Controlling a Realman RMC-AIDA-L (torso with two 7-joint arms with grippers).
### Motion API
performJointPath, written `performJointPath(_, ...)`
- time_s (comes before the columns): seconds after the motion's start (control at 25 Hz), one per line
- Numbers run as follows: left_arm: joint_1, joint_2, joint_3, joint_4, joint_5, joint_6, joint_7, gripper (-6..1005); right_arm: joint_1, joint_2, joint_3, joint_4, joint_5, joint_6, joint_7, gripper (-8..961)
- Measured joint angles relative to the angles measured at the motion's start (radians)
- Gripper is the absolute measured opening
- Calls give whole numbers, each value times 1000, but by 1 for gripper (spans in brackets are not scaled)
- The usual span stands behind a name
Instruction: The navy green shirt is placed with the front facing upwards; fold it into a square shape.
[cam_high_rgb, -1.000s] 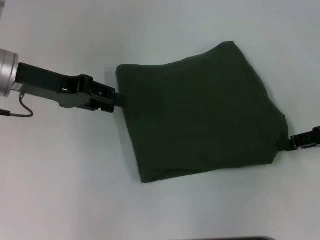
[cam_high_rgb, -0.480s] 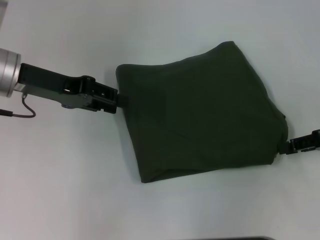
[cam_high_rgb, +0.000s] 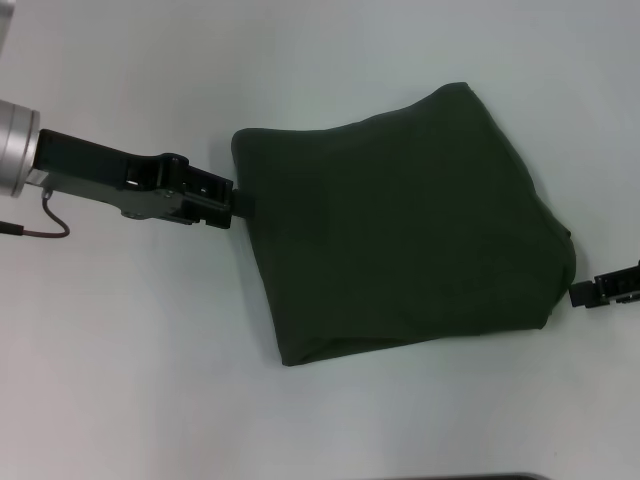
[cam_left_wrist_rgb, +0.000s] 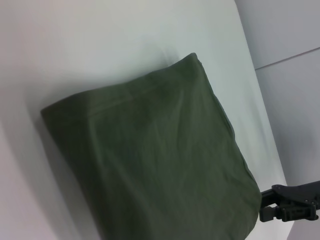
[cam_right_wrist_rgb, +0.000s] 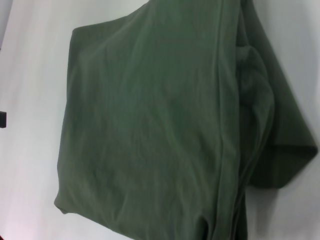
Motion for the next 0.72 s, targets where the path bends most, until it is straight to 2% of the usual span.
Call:
performJointPath(0.44,0,0,0,0,0,0,1,454,28,10,-47,49,-1,38,12,396)
performJointPath(0.72,0,1,0,0,0,0,1,454,22,-7,-53,41,-1,38,41,397)
